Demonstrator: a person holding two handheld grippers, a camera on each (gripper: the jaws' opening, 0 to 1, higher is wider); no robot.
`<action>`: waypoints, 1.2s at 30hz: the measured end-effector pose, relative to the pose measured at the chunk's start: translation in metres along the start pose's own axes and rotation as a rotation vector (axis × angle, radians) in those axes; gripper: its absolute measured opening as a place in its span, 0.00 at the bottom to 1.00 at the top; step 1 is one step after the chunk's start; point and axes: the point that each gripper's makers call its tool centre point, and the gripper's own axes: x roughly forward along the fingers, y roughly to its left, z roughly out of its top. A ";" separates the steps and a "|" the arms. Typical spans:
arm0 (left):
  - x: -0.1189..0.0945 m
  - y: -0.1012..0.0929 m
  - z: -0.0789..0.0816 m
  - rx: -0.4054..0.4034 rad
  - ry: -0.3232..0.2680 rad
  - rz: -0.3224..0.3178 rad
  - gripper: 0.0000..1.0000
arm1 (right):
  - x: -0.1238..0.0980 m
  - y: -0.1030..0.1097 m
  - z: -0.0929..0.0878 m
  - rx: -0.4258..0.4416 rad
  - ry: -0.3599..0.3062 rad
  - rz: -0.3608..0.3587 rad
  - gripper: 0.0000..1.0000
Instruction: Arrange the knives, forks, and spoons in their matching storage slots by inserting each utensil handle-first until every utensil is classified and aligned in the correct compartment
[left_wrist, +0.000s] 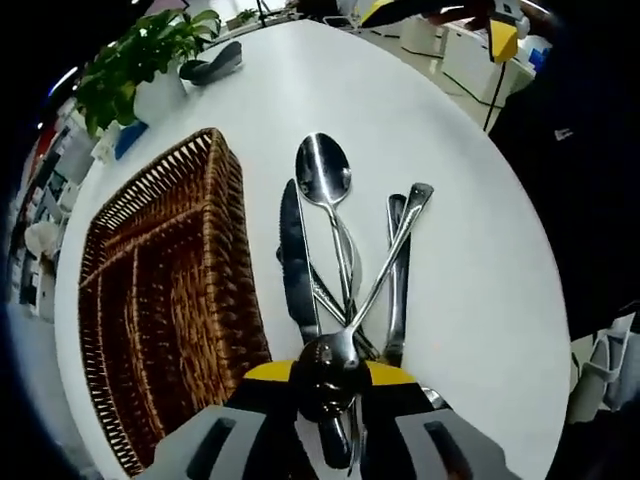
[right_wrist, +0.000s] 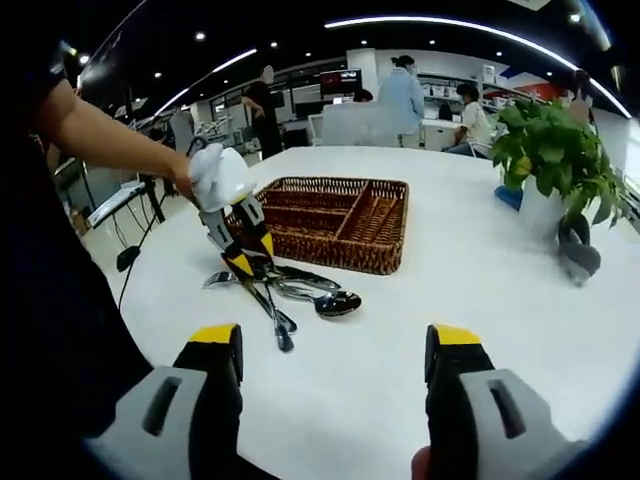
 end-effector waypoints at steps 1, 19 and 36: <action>-0.001 0.001 0.002 0.005 -0.005 -0.008 0.24 | 0.000 0.000 0.000 0.001 0.000 0.000 0.76; -0.001 0.015 0.013 0.126 0.056 -0.057 0.03 | -0.003 -0.003 0.008 -0.011 -0.018 -0.010 0.74; -0.004 0.007 0.011 0.111 0.055 -0.054 0.02 | -0.007 0.000 0.014 -0.040 -0.017 -0.014 0.76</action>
